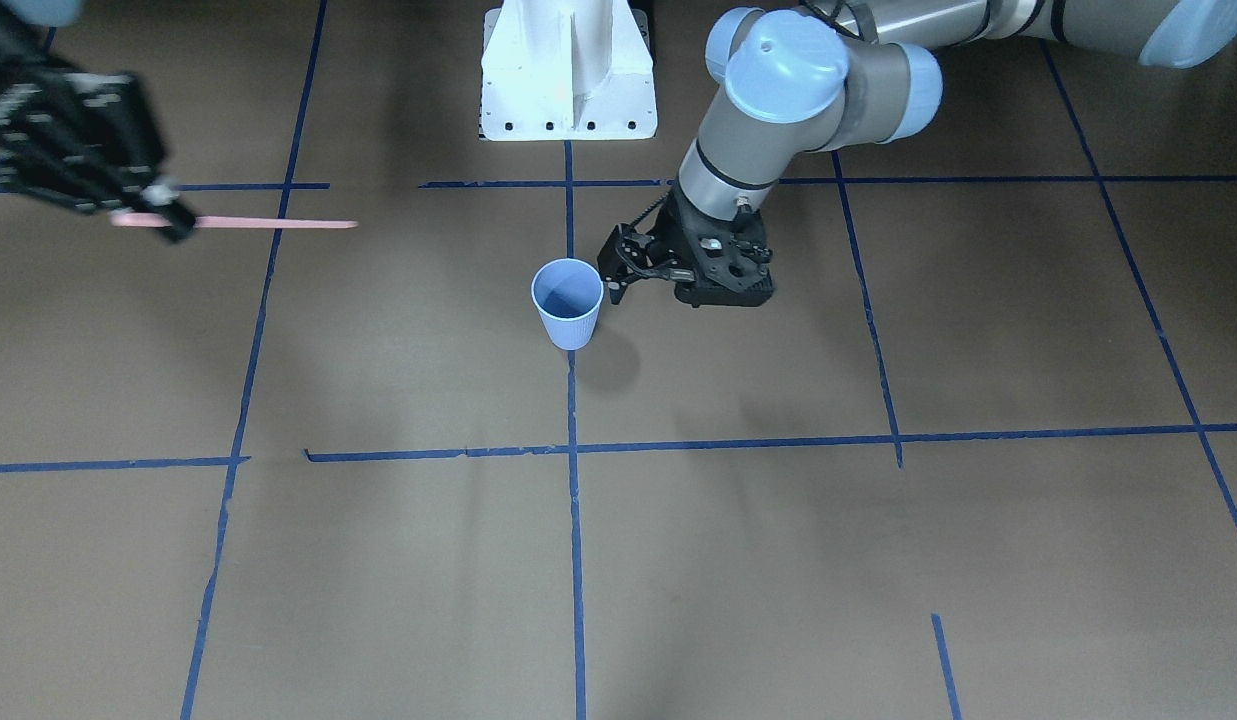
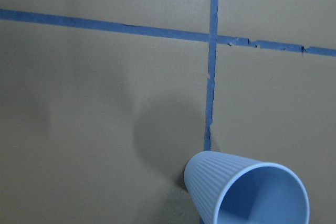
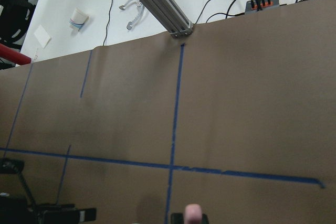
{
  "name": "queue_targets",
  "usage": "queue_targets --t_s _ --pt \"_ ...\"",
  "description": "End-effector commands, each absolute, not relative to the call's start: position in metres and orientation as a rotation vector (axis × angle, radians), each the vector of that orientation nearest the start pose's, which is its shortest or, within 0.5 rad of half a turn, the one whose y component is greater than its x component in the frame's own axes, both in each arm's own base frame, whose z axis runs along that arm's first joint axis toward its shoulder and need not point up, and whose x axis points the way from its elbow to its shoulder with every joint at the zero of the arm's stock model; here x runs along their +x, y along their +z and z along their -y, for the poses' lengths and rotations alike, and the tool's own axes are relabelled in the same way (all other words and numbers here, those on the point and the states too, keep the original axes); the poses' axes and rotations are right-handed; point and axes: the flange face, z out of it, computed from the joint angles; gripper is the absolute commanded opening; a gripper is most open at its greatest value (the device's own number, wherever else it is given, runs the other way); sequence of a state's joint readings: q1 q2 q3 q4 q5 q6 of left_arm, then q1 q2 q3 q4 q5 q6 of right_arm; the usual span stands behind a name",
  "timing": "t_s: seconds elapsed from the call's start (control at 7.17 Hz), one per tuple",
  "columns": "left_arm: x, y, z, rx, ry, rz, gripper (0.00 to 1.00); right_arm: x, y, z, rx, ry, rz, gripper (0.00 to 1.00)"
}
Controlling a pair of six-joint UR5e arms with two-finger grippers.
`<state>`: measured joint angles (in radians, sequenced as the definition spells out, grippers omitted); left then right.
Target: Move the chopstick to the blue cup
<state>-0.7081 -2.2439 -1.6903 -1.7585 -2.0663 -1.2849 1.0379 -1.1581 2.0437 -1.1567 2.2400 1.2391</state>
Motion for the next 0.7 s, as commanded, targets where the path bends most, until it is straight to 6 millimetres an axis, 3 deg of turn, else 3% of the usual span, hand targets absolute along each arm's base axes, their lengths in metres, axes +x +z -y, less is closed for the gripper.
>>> queue_targets --t_s 0.0,0.14,0.56 --pt "0.4 0.193 0.535 0.021 -0.187 -1.079 1.0 -0.334 0.126 0.434 0.39 0.264 1.351 0.0" --pt "0.397 0.194 0.536 0.014 -0.187 -1.08 1.0 -0.359 0.121 0.426 0.428 0.282 1.341 0.0" --pt "0.395 0.194 0.534 0.013 -0.187 -1.083 1.0 -0.379 0.14 0.439 0.433 0.299 1.272 0.0"
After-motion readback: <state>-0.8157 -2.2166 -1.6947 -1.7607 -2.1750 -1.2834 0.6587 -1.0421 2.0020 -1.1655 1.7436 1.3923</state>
